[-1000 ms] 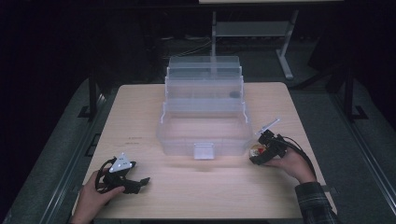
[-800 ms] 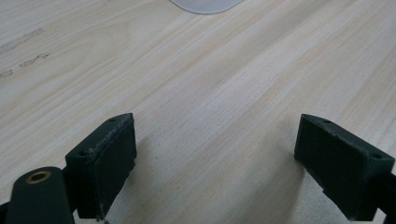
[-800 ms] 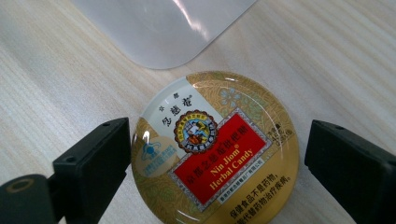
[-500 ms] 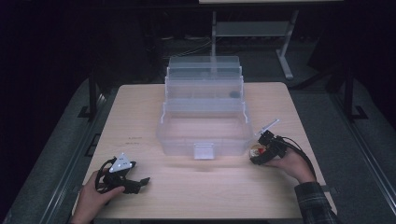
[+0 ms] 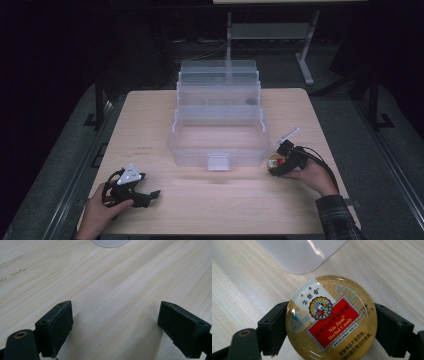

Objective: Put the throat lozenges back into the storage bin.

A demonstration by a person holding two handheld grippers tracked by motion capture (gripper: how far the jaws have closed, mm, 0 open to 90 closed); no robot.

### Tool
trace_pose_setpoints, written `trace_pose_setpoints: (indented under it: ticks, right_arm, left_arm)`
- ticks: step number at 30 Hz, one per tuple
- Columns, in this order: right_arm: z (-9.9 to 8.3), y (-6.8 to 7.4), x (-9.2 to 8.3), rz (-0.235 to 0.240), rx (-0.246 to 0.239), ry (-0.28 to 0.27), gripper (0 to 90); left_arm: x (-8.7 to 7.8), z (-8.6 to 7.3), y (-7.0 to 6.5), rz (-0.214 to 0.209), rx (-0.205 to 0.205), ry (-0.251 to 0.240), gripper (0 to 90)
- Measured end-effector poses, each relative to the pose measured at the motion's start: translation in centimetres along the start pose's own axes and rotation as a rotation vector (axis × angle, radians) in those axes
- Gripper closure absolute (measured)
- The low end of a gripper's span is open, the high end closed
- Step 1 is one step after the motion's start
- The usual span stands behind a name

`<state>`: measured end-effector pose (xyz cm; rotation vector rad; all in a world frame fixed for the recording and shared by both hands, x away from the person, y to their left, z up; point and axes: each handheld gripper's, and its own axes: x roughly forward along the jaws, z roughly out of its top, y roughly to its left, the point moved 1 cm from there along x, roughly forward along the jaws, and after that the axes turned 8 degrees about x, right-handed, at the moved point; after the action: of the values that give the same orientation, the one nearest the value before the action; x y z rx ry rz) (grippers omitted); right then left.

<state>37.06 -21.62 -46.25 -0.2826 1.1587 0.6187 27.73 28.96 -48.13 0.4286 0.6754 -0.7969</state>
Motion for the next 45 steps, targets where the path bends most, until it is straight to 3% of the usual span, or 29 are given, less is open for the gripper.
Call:
trace_pose_setpoints:
  ticks: [22, 45]
  right_arm:
    - [0.4, 0.4, -2.0, 0.014, -0.005, -0.033, 19.5]
    - [1.3, 0.7, -4.4, 0.004, -0.024, -0.029, 19.5]
  left_arm:
    - [0.0, 0.0, 0.0, 0.0, 0.0, 0.0, 11.9]
    - [0.0, 0.0, 0.0, 0.0, 0.001, 0.0, 11.9]
